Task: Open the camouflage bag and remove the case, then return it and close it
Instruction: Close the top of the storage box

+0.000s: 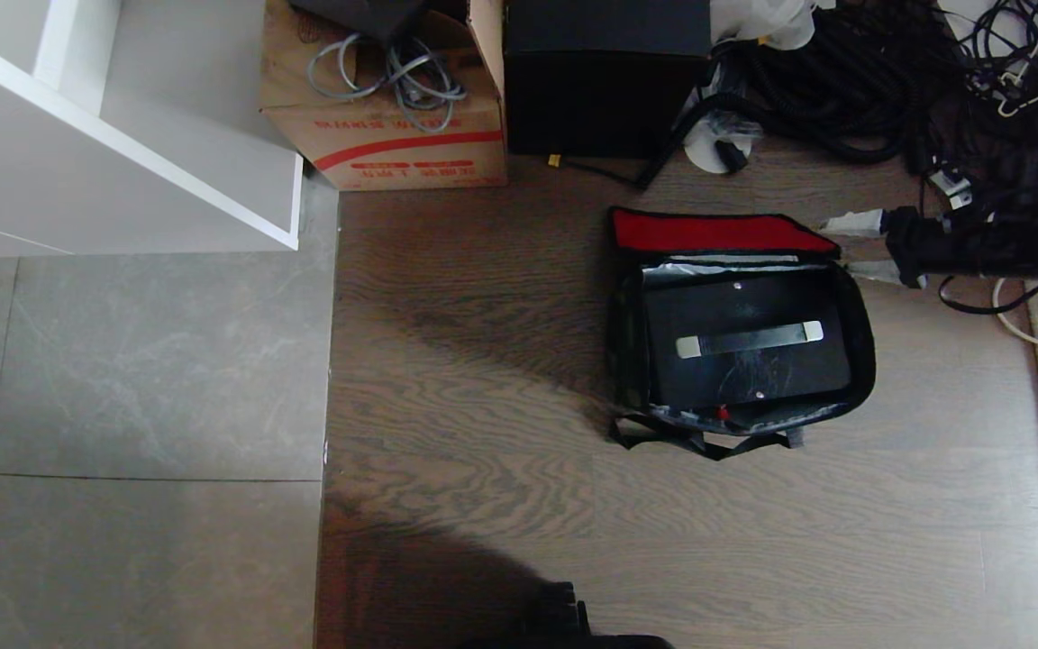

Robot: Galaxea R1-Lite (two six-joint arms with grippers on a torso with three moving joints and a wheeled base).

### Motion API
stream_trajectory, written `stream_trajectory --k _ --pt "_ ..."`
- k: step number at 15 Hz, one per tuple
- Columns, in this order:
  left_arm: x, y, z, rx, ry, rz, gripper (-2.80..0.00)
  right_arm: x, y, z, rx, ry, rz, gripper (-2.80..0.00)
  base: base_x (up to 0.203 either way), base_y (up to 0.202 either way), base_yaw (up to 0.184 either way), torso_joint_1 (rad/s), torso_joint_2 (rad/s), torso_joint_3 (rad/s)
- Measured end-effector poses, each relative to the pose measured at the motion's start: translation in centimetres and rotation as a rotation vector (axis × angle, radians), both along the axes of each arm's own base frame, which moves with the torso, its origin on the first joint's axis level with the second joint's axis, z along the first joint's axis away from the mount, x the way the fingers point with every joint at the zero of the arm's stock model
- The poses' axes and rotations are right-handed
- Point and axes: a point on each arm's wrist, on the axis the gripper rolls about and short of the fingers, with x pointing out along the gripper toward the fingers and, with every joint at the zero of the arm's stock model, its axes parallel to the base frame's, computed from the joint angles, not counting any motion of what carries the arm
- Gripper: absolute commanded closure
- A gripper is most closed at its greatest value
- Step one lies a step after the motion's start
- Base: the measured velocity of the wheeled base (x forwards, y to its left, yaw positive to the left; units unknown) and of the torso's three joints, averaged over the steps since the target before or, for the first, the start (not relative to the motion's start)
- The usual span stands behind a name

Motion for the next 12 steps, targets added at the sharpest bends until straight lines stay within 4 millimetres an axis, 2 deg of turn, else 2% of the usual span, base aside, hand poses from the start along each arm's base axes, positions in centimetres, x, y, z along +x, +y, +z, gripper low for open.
stream_trajectory --k 5,7,8,12 --pt "0.0 0.0 0.0 0.0 0.0 0.0 0.0 1.9 0.1 -0.2 0.149 -0.073 -0.035 -2.8 0.0 0.0 0.0 0.0 0.0 0.0" --pt "0.0 0.0 0.0 0.0 0.0 0.0 0.0 2.8 0.6 -0.7 0.16 -0.112 -0.062 -2.8 0.0 0.0 0.0 0.0 0.0 0.0" --pt "0.0 0.0 0.0 0.0 0.0 0.0 0.0 3.3 1.1 -1.3 0.157 -0.112 -0.081 0.0 0.0 0.0 0.0 0.0 0.0 0.0" --pt "0.0 0.0 0.0 0.0 0.0 0.0 0.0 4.4 2.1 -2.6 0.133 -0.147 -0.078 0.0 0.0 0.0 0.0 0.0 0.0 0.0"
